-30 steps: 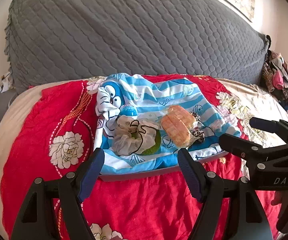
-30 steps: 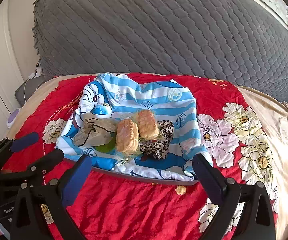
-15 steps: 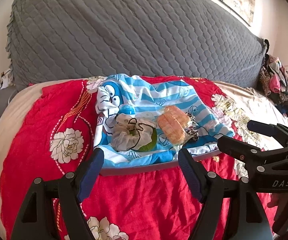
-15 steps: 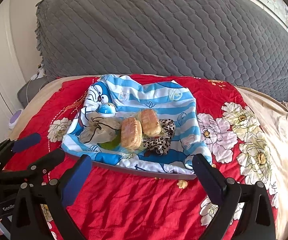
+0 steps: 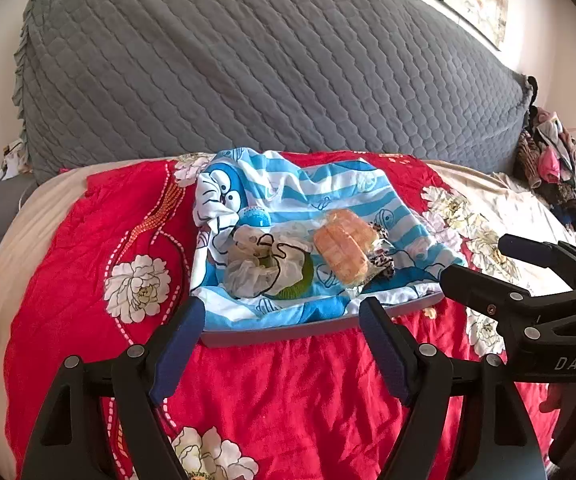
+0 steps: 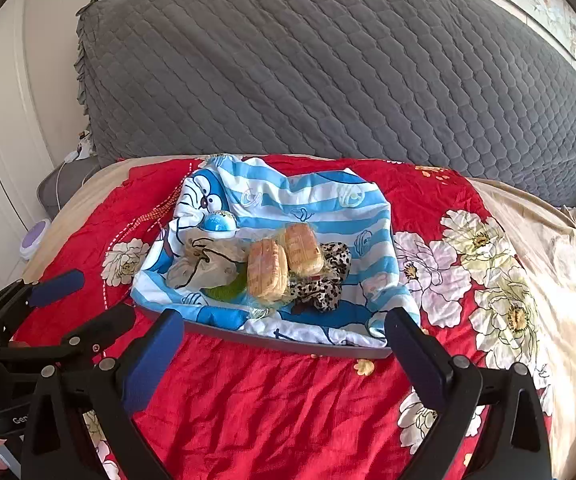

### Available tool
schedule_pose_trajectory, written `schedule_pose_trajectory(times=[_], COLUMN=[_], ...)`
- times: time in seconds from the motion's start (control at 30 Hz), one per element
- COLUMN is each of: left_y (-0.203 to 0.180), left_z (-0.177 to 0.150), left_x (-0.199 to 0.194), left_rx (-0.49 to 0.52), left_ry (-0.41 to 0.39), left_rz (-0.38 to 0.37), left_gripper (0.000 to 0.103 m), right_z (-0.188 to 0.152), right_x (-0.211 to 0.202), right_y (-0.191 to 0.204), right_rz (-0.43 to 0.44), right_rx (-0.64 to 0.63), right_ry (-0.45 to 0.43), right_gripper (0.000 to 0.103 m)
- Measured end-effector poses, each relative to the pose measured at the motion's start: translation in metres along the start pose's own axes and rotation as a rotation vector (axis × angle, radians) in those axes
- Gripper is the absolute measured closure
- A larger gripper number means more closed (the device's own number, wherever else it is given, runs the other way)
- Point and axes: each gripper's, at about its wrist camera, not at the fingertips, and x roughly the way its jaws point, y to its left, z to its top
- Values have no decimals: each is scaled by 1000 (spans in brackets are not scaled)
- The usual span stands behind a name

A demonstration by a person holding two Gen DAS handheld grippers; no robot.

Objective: Organize objects

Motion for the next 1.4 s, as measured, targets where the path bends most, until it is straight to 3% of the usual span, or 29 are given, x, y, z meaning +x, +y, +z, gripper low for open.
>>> schedule_pose_trajectory(times=[1.4], left_y=[-17], left_z=[-33], left_x=[-46], left_rx=[-4], left_ry=[-29], left_rz=[-48], left_gripper=[22], right_z=[-49], right_x=[-45], right_y=[-4], right_rz=[-12], right_rx=[26], right_ry=[-16], right_gripper=[2])
